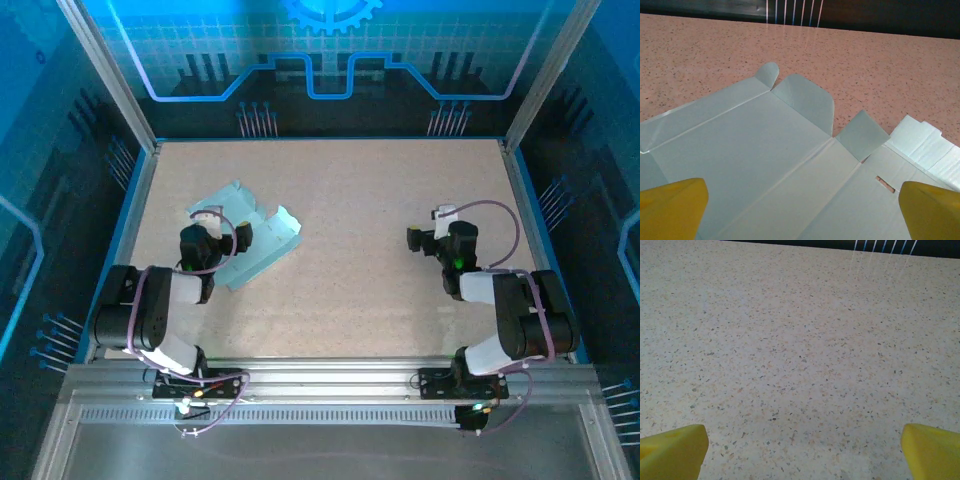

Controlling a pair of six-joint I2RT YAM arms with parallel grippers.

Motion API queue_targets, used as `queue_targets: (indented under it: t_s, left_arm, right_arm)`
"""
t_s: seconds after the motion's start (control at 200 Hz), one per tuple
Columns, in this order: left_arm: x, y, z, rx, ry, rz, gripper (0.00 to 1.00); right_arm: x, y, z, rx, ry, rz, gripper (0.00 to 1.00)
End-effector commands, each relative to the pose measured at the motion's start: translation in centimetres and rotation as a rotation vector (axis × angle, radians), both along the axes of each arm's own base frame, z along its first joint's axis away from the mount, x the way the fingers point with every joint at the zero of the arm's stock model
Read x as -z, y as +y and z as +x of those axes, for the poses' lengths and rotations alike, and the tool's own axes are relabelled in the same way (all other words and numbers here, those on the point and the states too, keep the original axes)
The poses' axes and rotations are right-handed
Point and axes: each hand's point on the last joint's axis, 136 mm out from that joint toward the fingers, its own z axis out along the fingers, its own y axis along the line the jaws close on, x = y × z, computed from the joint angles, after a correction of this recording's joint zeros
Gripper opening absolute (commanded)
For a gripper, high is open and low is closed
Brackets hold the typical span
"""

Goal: Fold the paper box

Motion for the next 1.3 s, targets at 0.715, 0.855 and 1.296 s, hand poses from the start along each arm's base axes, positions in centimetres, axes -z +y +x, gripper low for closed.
queue_targets:
  t_s: [0.715, 0.855, 1.296]
  left_arm:
    - [-0.7, 0.0, 0.5, 0.010, -0.023, 0.016, 0.99]
    - [-1.0, 0.0, -0.2, 0.006, -0.068, 0.023, 0.99]
    - [-7.3, -1.2, -1.8, -0.020, -0.112, 0.045, 0.99]
  right_arm:
    - [-1.2, 0.3, 0.8, -0.008, -0.049, -0.016, 1.00]
    - [-1.3, 0.9, 0.9, -0.053, -0.043, 0.005, 1.00]
    - [-8.7, 2.7, -1.5, -0.116, 0.023, -0.024, 1.00]
